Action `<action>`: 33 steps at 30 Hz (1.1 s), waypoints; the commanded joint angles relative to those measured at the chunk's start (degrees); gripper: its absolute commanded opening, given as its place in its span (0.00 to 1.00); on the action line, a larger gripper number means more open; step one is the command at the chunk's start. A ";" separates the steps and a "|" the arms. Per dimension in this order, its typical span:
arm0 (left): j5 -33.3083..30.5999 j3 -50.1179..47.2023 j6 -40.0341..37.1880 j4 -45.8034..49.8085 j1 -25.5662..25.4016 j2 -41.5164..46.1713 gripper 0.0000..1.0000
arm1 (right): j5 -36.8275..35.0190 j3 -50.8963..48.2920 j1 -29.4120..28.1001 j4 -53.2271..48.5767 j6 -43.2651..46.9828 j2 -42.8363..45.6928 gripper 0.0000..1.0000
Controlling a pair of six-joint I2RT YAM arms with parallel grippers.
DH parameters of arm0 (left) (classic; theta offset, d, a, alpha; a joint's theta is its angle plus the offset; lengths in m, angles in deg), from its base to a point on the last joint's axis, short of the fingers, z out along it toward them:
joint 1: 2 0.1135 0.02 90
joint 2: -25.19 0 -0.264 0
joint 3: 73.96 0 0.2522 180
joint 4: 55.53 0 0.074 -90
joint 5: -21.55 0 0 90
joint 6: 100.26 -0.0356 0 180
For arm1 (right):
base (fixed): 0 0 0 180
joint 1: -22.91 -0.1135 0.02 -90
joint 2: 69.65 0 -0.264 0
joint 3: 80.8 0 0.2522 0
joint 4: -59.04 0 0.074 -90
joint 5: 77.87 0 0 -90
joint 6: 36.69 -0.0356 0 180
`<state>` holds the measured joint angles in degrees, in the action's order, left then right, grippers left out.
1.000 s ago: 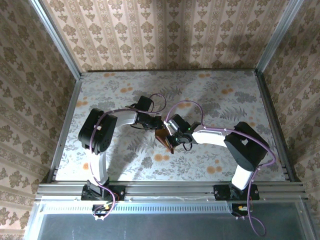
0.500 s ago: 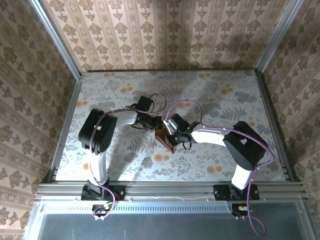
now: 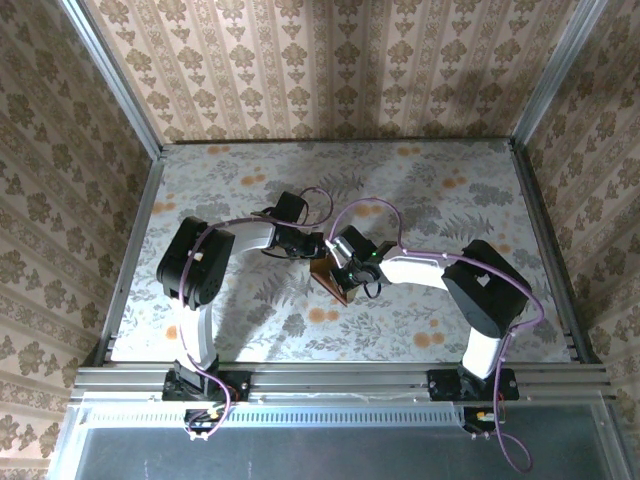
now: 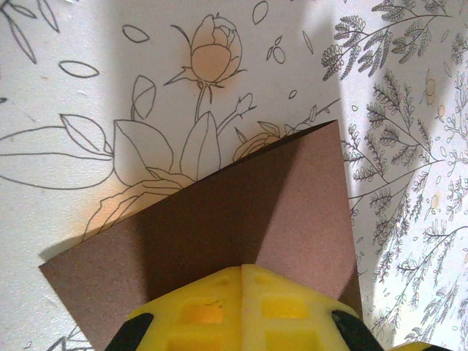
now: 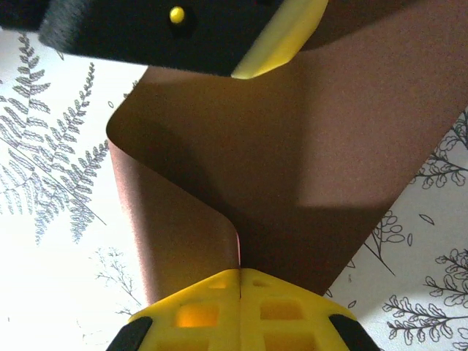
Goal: Fold a paper plane with a square sheet of paper (fold left side to right side)
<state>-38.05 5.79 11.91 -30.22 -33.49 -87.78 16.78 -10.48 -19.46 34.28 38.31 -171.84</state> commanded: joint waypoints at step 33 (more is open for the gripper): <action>-3.65 -3.96 0.52 3.27 3.69 15.18 0.13 | 3.06 -3.86 2.32 0.84 -2.34 -2.36 0.00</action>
<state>-42.73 5.84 11.13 -24.65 -30.06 -78.66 19.36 -11.73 -18.13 36.77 37.37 -172.57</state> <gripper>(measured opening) 0.131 0.062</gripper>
